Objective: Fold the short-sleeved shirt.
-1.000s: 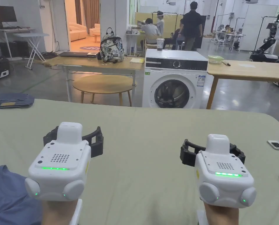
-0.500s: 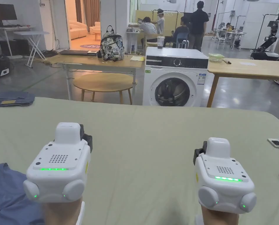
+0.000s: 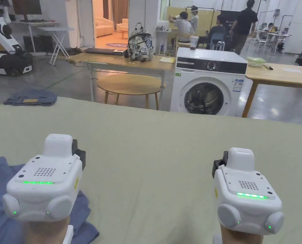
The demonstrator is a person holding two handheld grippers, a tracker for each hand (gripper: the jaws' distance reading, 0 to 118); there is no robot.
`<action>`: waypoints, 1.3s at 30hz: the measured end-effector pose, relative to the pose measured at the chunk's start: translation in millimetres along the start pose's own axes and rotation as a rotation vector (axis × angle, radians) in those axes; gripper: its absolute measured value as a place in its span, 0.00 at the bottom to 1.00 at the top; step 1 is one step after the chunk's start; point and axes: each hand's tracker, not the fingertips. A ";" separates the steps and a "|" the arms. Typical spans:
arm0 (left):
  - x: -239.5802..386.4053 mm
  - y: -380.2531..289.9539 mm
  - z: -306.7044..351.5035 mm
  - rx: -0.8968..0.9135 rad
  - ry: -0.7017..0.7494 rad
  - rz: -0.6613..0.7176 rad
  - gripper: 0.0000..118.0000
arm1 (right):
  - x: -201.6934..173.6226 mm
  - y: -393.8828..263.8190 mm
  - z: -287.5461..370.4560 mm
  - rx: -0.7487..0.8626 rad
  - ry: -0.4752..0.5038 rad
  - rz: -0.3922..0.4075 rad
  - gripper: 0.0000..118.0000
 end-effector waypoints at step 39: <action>-220.4 -142.8 -101.7 -0.958 0.042 0.042 0.70 | -88.7 -55.7 -26.1 -0.157 0.240 0.153 0.00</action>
